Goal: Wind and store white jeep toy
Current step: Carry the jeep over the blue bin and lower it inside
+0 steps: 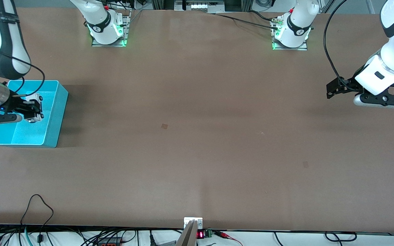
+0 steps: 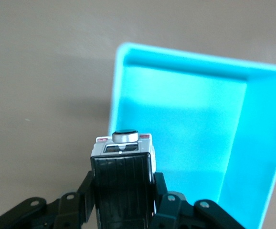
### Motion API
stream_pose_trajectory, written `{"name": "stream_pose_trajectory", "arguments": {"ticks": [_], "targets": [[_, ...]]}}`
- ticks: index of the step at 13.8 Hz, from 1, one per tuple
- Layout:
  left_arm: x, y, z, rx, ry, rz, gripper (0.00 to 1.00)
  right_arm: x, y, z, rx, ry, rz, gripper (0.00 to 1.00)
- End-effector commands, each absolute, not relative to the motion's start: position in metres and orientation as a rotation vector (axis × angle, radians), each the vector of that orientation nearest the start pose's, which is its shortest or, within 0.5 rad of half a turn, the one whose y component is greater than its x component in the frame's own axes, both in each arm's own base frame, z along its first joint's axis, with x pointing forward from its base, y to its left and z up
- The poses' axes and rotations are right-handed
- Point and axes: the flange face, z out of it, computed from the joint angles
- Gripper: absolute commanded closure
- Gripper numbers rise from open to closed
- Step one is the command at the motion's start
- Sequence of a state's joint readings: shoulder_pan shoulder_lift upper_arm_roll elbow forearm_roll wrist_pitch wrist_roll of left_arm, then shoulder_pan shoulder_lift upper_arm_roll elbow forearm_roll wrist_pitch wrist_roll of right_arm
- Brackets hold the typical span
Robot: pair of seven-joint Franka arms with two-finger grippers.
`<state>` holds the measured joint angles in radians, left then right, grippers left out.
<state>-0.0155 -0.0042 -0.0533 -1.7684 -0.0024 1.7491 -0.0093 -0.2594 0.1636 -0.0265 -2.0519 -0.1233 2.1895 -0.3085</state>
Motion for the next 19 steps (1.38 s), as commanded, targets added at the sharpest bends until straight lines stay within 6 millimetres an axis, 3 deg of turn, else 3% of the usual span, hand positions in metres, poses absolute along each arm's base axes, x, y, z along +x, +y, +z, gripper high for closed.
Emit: {"name": "stream_pose_trajectory", "arguments": {"ticks": [1, 3, 7, 13, 14, 15, 17, 19], "targets": [[0.56, -0.04, 0.553, -3.144, 0.09, 0.024, 0.0, 0.529, -0.186, 0.338, -3.247, -0.074, 0.06, 1.0], [0.56, -0.04, 0.553, -3.144, 0.09, 0.024, 0.0, 0.514, -0.198, 0.312, -3.245, -0.034, 0.03, 1.0], [0.56, -0.04, 0.553, -3.144, 0.09, 0.027, 0.0, 0.503, -0.221, 0.27, -3.231, 0.01, 0.057, 1.0], [0.561, -0.045, 0.556, -3.144, 0.1, 0.015, 0.0, 0.489, -0.232, 0.22, -3.209, 0.035, 0.096, 0.98], [0.561, -0.045, 0.557, -3.144, 0.1, 0.012, 0.0, 0.489, -0.232, 0.217, -3.207, 0.024, 0.099, 0.92], [0.561, -0.045, 0.556, -3.144, 0.1, 0.015, 0.0, 0.489, -0.231, 0.217, -3.206, 0.02, 0.1, 0.79], [0.561, -0.044, 0.556, -3.144, 0.098, 0.017, 0.0, 0.489, -0.232, 0.218, -3.206, 0.012, 0.104, 0.43], [0.561, -0.044, 0.556, -3.144, 0.098, 0.02, 0.0, 0.49, -0.231, 0.223, -3.21, -0.009, 0.093, 0.27]]}}
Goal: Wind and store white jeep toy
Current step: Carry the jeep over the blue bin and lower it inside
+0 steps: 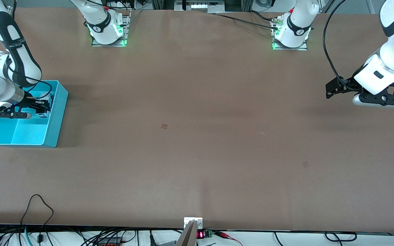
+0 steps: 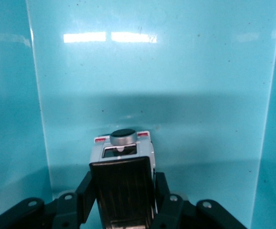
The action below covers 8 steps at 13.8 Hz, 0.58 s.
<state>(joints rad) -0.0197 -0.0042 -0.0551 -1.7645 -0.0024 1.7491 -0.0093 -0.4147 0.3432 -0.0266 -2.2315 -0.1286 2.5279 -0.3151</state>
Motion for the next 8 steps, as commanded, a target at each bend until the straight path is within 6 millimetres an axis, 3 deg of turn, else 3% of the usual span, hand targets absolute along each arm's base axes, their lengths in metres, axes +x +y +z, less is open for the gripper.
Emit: {"name": "stream_pose_trajectory", "arguments": {"ticks": [1, 3, 5, 8], "targets": [[0.561, -0.044, 0.556, -3.146, 0.097, 0.02, 0.0, 0.492, -0.231, 0.227, -3.213, -0.018, 0.082, 0.16], [0.561, -0.044, 0.556, -3.144, 0.095, 0.02, 0.0, 0.496, -0.233, 0.247, -3.228, -0.094, 0.033, 0.0], [0.561, -0.044, 0.556, -3.146, 0.095, 0.02, 0.0, 0.501, -0.232, 0.281, -3.251, -0.198, -0.051, 0.0], [0.561, -0.041, 0.555, -3.146, 0.085, 0.027, 0.0, 0.506, -0.22, 0.324, -3.251, -0.286, -0.03, 0.0]]}}
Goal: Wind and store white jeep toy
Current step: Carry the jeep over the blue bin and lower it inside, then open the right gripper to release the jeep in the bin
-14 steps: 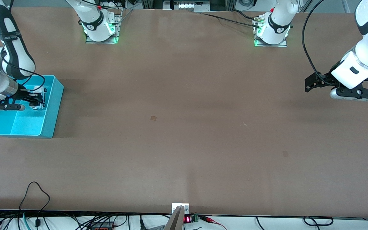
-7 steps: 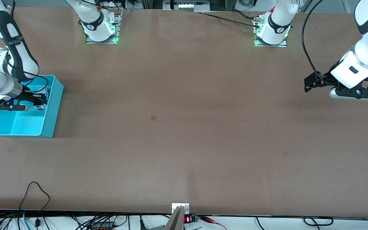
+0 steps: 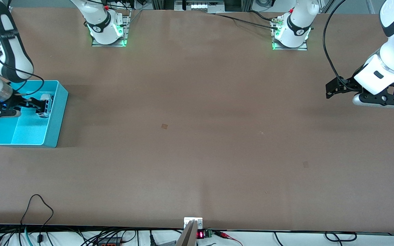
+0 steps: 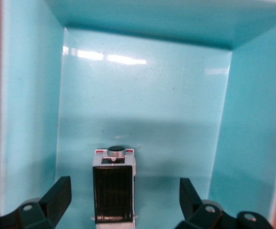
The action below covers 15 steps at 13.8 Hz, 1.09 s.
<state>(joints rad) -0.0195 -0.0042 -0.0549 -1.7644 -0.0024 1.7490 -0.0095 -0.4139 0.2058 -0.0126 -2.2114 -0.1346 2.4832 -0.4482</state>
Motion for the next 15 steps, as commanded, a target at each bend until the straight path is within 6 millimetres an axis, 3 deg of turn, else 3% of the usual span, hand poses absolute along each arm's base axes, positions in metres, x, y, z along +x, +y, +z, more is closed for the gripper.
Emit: {"name": "stream_pose_trajectory", "arguments": {"ticks": [1, 7, 12, 15], "targets": [[0.561, -0.041, 0.555, -3.146, 0.085, 0.025, 0.0, 0.514, -0.203, 0.344, -3.249, -0.337, -0.028, 0.0], [0.561, -0.043, 0.556, -3.144, 0.09, 0.022, 0.0, 0.557, -0.116, 0.448, -3.223, -0.431, 0.092, 0.0], [0.561, -0.043, 0.556, -3.144, 0.09, 0.022, 0.0, 0.547, -0.034, 0.51, -3.226, -0.315, -0.009, 0.0], [0.561, -0.044, 0.556, -3.146, 0.09, 0.022, 0.0, 0.54, -0.019, 0.533, -3.17, -0.245, -0.057, 0.0]]}}
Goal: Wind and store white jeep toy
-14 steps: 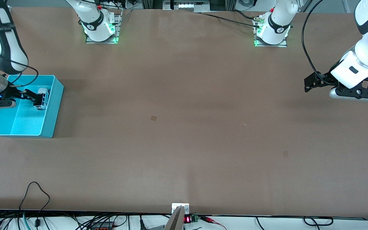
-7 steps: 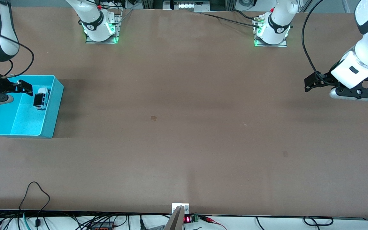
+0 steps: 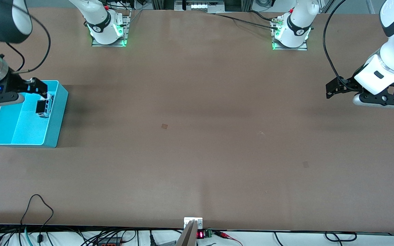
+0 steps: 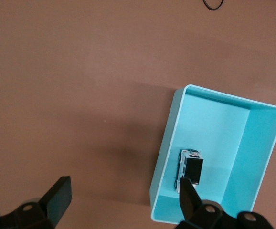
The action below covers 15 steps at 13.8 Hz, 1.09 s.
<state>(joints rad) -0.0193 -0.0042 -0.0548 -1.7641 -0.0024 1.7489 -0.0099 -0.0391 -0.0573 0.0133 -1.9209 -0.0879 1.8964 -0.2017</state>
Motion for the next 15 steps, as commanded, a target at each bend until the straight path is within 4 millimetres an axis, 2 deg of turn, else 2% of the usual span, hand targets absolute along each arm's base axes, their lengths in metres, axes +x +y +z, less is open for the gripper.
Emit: {"name": "stream_pose_trajectory", "arguments": {"ticks": [1, 5, 7, 9, 12, 15], "targets": [[0.561, -0.044, 0.556, -3.146, 0.09, 0.022, 0.0, 0.539, -0.018, 0.537, -3.139, -0.178, -0.074, 0.0], [0.561, -0.044, 0.556, -3.146, 0.09, 0.022, 0.0, 0.55, -0.014, 0.582, -3.132, -0.194, -0.15, 0.0], [0.561, -0.044, 0.556, -3.146, 0.09, 0.022, 0.0, 0.551, -0.002, 0.6, -3.126, -0.213, -0.174, 0.0], [0.561, -0.044, 0.556, -3.146, 0.09, 0.022, 0.0, 0.55, 0.006, 0.613, -3.124, -0.175, -0.174, 0.0], [0.561, -0.044, 0.556, -3.146, 0.09, 0.022, 0.0, 0.548, 0.009, 0.632, -3.123, -0.137, -0.185, 0.0], [0.561, -0.044, 0.556, -3.146, 0.09, 0.022, 0.0, 0.55, 0.011, 0.642, -3.123, -0.143, -0.171, 0.0]]}}
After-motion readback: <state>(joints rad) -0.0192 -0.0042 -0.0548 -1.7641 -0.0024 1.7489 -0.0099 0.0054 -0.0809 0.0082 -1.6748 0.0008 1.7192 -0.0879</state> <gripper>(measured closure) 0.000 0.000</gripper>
